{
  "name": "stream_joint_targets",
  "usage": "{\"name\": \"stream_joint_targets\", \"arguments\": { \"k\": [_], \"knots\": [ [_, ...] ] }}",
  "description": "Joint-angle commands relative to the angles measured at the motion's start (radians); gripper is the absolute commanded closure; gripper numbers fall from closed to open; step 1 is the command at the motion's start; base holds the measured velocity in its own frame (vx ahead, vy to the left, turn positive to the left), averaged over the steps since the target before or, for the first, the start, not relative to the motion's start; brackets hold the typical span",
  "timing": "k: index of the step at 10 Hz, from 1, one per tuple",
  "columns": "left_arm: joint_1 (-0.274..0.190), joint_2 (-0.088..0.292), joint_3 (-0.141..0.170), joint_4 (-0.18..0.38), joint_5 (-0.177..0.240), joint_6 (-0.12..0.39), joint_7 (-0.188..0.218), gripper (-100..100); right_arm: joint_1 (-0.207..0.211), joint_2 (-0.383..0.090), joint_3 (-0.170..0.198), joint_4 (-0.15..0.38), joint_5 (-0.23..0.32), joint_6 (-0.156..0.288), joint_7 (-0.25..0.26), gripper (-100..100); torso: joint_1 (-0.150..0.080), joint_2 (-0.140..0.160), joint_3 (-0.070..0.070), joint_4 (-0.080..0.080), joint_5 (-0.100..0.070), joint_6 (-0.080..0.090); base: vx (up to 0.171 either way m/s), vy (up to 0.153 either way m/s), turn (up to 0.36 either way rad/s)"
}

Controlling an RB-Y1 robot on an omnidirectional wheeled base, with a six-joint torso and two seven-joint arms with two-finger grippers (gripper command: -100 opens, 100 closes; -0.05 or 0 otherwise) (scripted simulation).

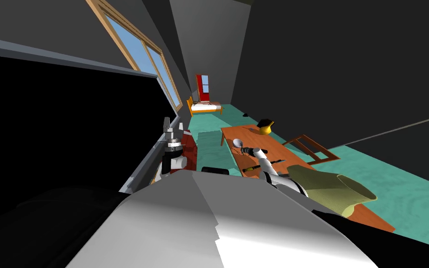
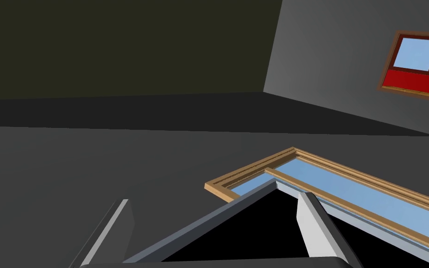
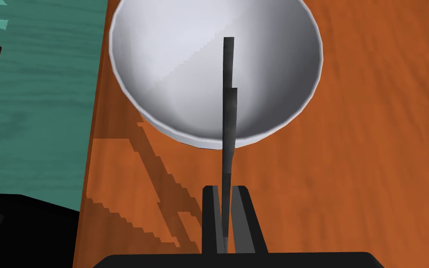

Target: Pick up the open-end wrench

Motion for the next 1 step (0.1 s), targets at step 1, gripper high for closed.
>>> {"name": "stream_joint_targets", "arguments": {
  "k": [1],
  "knots": [
    [0.000, 0.000, 0.000, 0.000, 0.000, 0.000, 0.000, 0, 0.000, 0.000, 0.000, 0.000, 0.000, 0.000, 0.000, 0, 0.000, 0.000, 0.000, 0.000, 0.000, 0.000, -0.005, 0.003, 0.000]
  ]
}}
